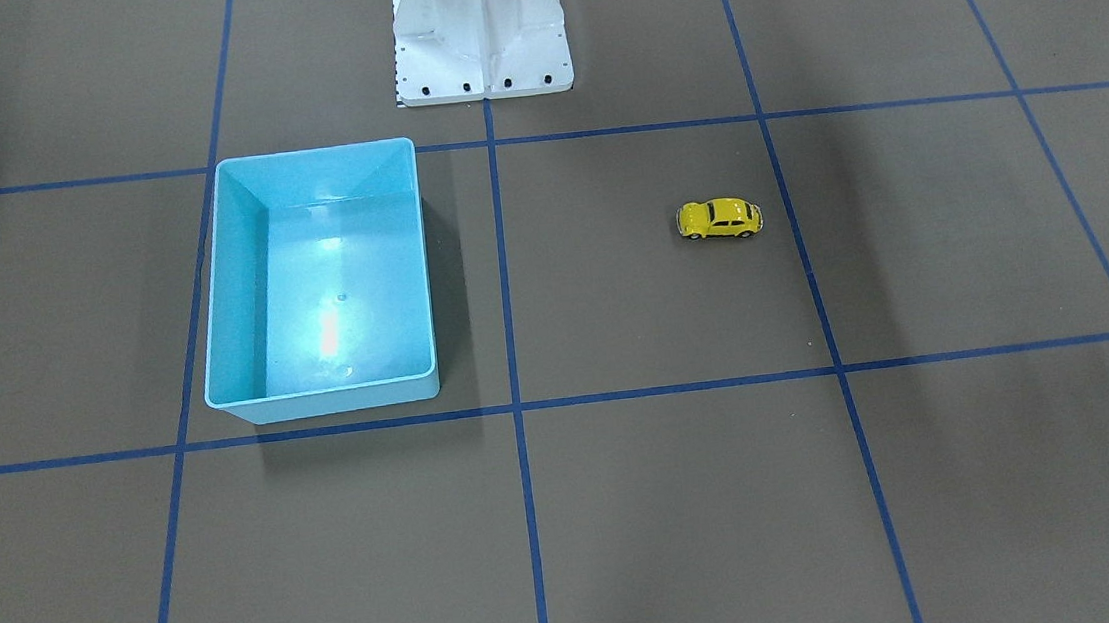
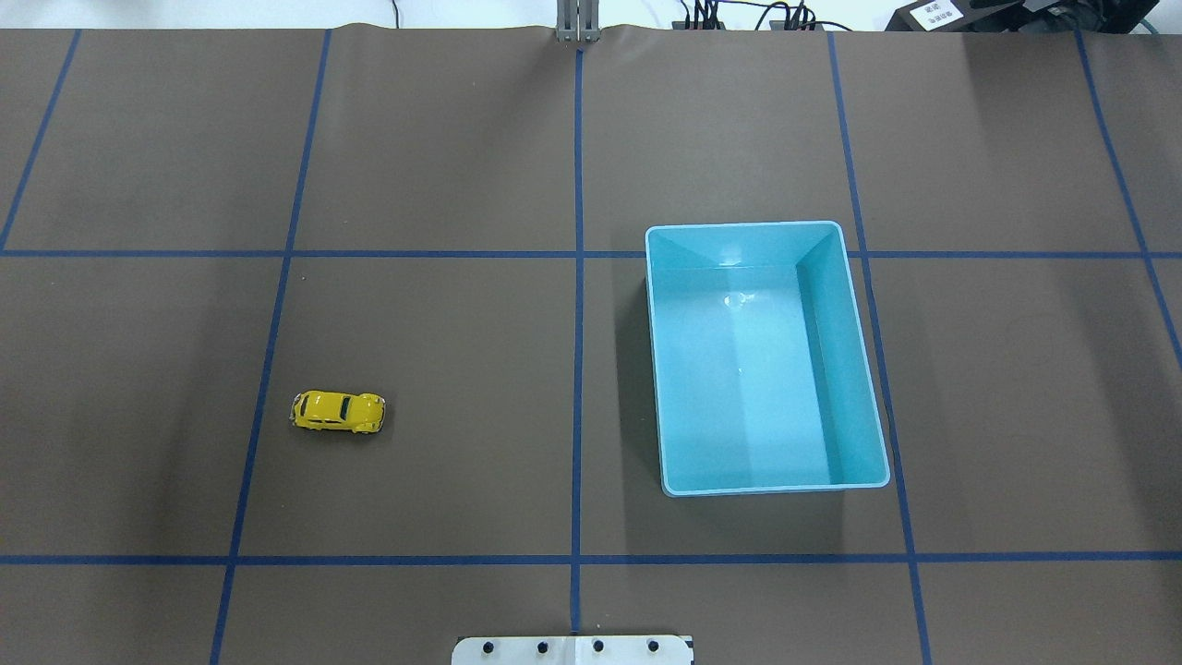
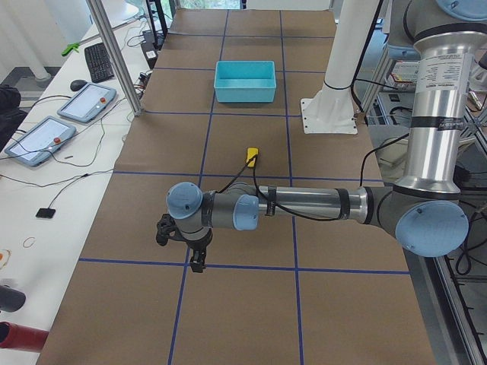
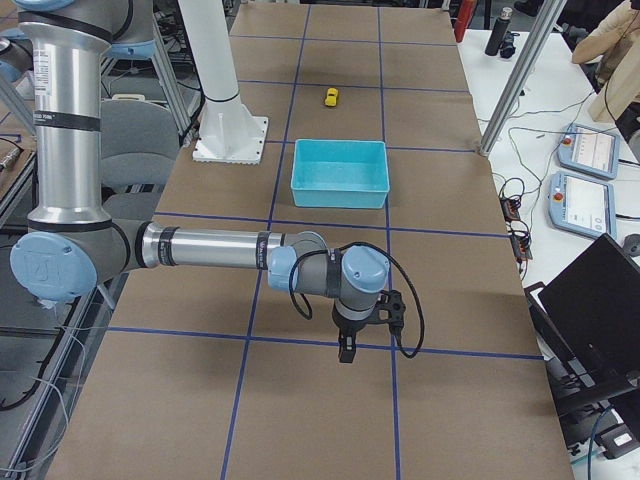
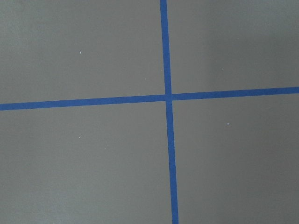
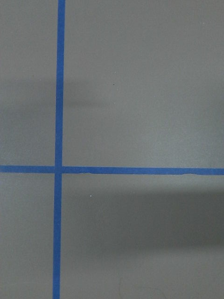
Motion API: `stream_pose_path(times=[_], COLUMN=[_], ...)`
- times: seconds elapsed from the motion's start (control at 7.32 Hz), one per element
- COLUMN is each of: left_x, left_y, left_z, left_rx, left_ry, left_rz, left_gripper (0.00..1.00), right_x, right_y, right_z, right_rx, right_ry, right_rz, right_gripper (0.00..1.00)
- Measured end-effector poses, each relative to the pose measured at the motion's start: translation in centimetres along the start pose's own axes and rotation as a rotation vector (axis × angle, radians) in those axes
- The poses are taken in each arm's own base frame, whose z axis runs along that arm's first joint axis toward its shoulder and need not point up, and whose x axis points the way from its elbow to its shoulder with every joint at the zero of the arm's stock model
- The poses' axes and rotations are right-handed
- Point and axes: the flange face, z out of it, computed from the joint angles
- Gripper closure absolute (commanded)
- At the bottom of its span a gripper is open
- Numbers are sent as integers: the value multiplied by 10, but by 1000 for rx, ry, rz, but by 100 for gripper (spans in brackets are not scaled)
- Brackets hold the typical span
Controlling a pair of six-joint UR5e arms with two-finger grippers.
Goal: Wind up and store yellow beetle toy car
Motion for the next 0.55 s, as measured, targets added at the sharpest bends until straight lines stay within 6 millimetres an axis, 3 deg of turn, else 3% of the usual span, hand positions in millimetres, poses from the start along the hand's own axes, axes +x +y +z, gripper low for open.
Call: stream_pose_path(times=[0.55], left_x=[13], left_y=[-11], left_z=[-12], left_rx=[21], left_ry=[0], left_rz=[19], left_gripper=[0], right_x=[0], right_y=[0], right_z=[1], right_rx=[0], right_ry=[0], right_rz=[0], right_gripper=[0])
